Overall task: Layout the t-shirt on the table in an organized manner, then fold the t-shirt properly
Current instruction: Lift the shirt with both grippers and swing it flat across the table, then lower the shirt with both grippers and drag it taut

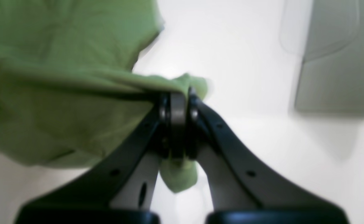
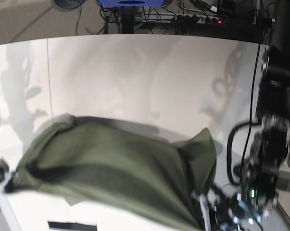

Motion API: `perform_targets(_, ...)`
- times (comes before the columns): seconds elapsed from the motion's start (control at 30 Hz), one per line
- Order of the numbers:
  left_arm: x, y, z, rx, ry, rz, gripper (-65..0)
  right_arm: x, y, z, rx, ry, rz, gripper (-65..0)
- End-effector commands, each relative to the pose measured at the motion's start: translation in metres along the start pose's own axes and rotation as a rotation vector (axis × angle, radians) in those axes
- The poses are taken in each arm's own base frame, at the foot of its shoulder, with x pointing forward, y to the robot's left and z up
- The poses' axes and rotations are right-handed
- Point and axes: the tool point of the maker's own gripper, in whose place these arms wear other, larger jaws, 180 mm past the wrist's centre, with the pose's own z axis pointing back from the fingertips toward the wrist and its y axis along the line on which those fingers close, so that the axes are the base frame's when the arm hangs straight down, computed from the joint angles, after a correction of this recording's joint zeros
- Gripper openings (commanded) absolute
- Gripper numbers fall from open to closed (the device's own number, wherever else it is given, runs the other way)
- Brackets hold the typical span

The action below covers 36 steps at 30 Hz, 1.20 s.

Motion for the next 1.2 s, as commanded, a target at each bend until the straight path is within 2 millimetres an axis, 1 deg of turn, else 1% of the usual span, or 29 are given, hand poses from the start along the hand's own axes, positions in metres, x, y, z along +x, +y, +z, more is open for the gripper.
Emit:
perform_targets(0.0,0.035,0.036,0.003,0.076,-0.070,0.024,-65.0,0.054,-0.027,0.013,-0.053,-0.133,0.005,-65.0)
perform_targets(0.03,0.049,0.051,0.001,0.096,-0.081,0.038,-65.0,0.074,-0.036,0.015,-0.063,-0.182,0.004,-65.0)
perform_targets(0.07,0.061,0.065,0.001,0.115,-0.096,0.046,-65.0,0.094,-0.039,0.019,-0.069,-0.236,0.007,-65.0)
perform_targets(0.13,0.091,0.092,0.004,0.153,-0.174,0.056,-65.0,0.132,-0.046,0.033,-0.082,-0.364,0.016,-65.0)
perform_targets(0.2,0.115,0.115,0.013,0.202,-0.241,0.044,-65.0,0.158,-0.062,0.054,-0.119,-0.460,0.036,-65.0)
perform_targets(0.23,0.121,0.124,0.016,0.227,-0.243,0.034,-65.0,0.163,-0.068,0.061,-0.133,-0.478,0.043,-65.0)
perform_targets(0.27,0.123,0.129,0.018,0.245,-0.236,0.025,-65.0,0.164,-0.074,0.065,-0.145,-0.476,0.047,-65.0)
perform_targets(0.3,0.119,0.128,0.017,0.248,-0.220,0.019,-65.0,0.162,-0.079,0.067,-0.156,-0.464,0.052,-65.0)
perform_targets(0.33,0.110,0.121,0.015,0.239,-0.198,0.012,-65.0,0.153,-0.081,0.066,-0.161,-0.440,0.055,-65.0)
perform_targets(0.37,0.099,0.111,0.015,0.231,-0.181,-0.004,-65.0,0.135,-0.078,0.059,-0.158,-0.397,0.063,-65.0)
perform_targets(0.43,0.065,0.089,0.017,0.208,-0.145,-0.039,-65.0,0.093,-0.062,0.043,-0.128,-0.316,0.079,-65.0)
perform_targets(0.5,0.034,0.064,0.021,0.176,-0.111,-0.072,-65.0,0.047,-0.046,0.033,-0.099,-0.236,0.106,-65.0)
perform_targets(0.57,-0.007,0.045,0.021,0.143,-0.040,-0.094,-65.0,0.007,-0.028,0.025,-0.064,-0.165,0.119,-65.0)
perform_targets(0.6,-0.020,0.039,0.023,0.131,-0.019,-0.105,-65.0,-0.008,-0.021,0.023,-0.049,-0.139,0.126,-65.0)
perform_targets(0.63,-0.036,0.032,0.026,0.119,0.007,-0.115,-65.0,-0.033,-0.012,0.021,-0.033,-0.089,0.130,-65.0)
perform_targets(0.67,-0.053,0.031,0.031,0.120,0.034,-0.115,-65.0,-0.052,-0.004,0.020,-0.018,-0.046,0.131,-65.0)
perform_targets(0.7,-0.068,0.029,0.035,0.118,0.058,-0.103,-65.0,-0.068,0.006,0.020,0.000,-0.007,0.136,-65.0)
perform_targets(0.73,-0.084,0.027,0.042,0.117,0.079,-0.092,-65.0,-0.087,0.022,0.019,0.029,0.036,0.136,-65.0)
perform_targets(0.77,-0.099,0.025,0.049,0.120,0.103,-0.086,-65.0,-0.104,0.033,0.020,0.048,0.077,0.132,-65.0)
perform_targets(0.83,-0.120,0.016,0.061,0.108,0.132,-0.084,-65.0,-0.128,0.048,0.025,0.067,0.122,0.103,-65.0)
perform_targets(0.9,-0.142,-0.004,0.072,0.053,0.170,-0.115,-65.0,-0.148,0.064,0.032,0.082,0.144,0.044,-65.0)
perform_targets(0.97,-0.168,-0.023,0.081,0.005,0.223,-0.120,-65.0,-0.160,0.076,0.037,0.093,0.157,0.013,-65.0)
perform_targets(1.03,-0.193,-0.039,0.088,-0.030,0.277,-0.122,-65.0,-0.178,0.089,0.042,0.108,0.202,-0.022,-65.0)
perform_targets(1.1,-0.214,-0.053,0.095,-0.051,0.327,-0.147,-65.0,-0.188,0.104,0.043,0.129,0.222,-0.050,-65.0)
perform_targets(1.17,-0.230,-0.064,0.101,-0.065,0.370,-0.176,-65.0,-0.197,0.116,0.044,0.149,0.236,-0.069,-65.0)
